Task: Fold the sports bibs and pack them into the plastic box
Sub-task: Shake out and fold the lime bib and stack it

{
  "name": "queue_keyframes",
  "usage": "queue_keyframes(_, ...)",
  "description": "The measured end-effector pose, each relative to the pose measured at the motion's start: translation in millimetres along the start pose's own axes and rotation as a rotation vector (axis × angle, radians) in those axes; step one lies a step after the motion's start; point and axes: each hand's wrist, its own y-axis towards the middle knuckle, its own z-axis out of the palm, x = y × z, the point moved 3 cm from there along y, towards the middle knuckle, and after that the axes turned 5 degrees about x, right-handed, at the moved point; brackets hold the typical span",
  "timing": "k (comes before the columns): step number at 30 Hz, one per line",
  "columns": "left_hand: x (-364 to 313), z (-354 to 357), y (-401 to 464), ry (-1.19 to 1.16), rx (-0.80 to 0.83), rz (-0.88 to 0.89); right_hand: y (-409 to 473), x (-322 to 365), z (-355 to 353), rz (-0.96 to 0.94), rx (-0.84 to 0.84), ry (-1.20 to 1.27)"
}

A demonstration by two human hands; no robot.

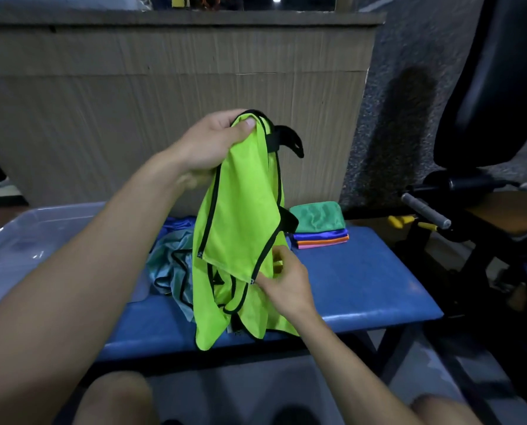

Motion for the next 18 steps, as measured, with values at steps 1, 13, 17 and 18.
queue_keyframes(1,0.4,-0.9,-0.5,-0.008,0.006,-0.001,4.4,-2.5,2.3,0.011,-0.018,0.037)
queue_keyframes(13,85.2,-71.3,42.2,0.6,-0.325,-0.327,37.1,-29.0,-68.7,0.133,0.014,0.406)
queue_keyframes(17,115.5,-37.7,22.1,1.197,-0.145,-0.238,46.4,-34.1,-64.8,0.275,0.061,0.462)
queue_keyframes(18,120.6,-18.5,9.4,1.063,-0.077,-0.096,47.3,-32.4,-61.8,0.289,0.079,0.46)
